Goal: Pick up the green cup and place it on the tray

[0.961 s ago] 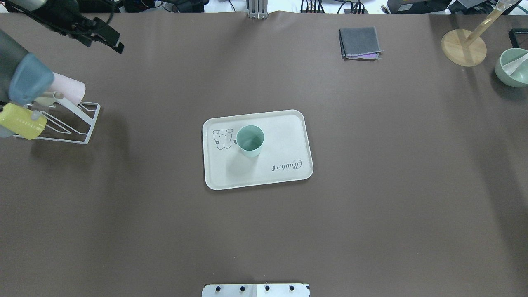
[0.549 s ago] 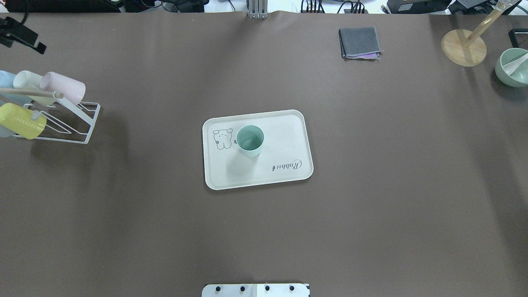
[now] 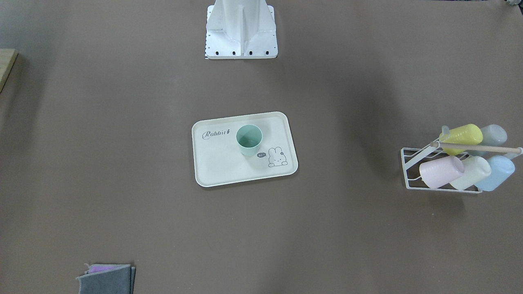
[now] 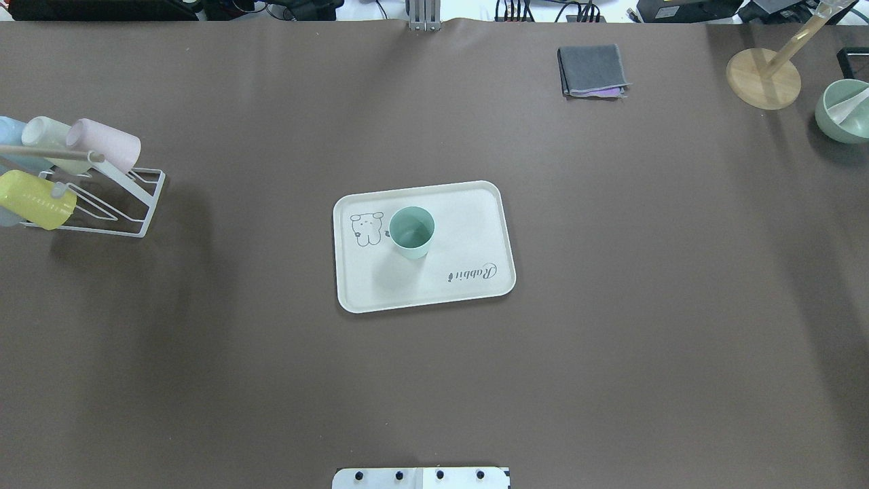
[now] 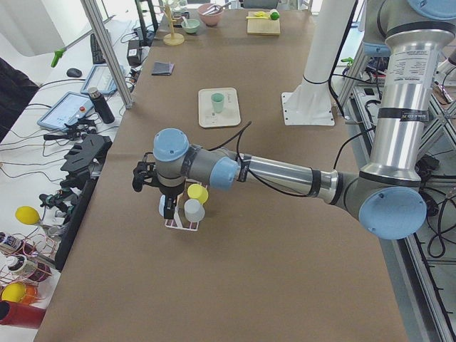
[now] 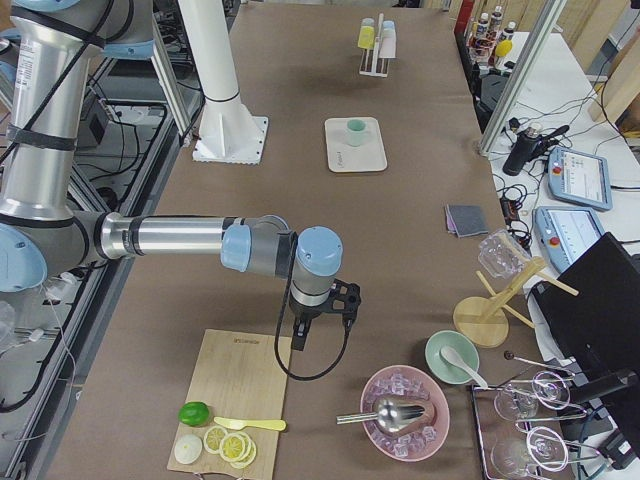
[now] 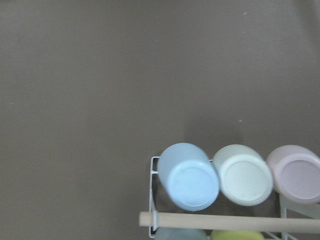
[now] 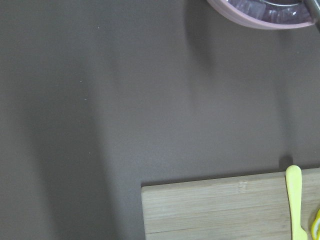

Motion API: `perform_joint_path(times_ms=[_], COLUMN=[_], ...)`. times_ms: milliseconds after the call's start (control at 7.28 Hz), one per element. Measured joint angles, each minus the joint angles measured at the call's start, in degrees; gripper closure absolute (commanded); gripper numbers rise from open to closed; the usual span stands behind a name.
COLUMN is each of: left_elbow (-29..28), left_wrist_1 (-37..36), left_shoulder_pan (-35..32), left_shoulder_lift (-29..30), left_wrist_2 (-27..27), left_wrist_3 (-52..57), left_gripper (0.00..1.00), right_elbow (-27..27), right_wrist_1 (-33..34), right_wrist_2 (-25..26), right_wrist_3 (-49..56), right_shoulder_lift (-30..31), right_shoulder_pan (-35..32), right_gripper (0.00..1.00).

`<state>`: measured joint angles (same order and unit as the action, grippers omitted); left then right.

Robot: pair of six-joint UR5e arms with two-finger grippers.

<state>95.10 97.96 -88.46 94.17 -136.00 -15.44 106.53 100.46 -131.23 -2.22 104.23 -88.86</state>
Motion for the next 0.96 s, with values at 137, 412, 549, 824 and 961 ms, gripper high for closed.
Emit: perform_joint_path(times_ms=[137, 412, 549, 824, 961], left_elbow=[-0.1, -1.0, -1.9, -4.0, -4.6], left_wrist_1=[-0.2, 0.1, 0.1, 0.1, -0.1], left_shoulder_pan=[-0.5, -0.6, -0.7, -0.9, -1.0], left_shoulder_lift=[-0.7, -1.0, -1.2, -3.6, -4.3], left_wrist_2=[0.1, 0.2, 0.2, 0.2, 0.2], left_wrist_3=[0.0, 0.3, 3.1, 13.0, 15.0], left_gripper=[0.02, 0.02, 0.02, 0.02, 0.02], right_elbow=[0.0, 0.0, 0.0, 0.0, -0.1], right_wrist_1=[0.0, 0.0, -0.1, -0.2, -0.3], right_wrist_2=[0.0, 0.0, 0.0, 0.0, -0.1], right_wrist_3=[0.0, 0.3, 0.4, 0.6, 0.6], right_shoulder_lift=[0.0, 0.0, 0.0, 0.1, 0.2], right_shoulder_pan=[0.0, 0.0, 0.0, 0.0, 0.0], right_gripper=[0.00, 0.00, 0.00, 0.00, 0.00])
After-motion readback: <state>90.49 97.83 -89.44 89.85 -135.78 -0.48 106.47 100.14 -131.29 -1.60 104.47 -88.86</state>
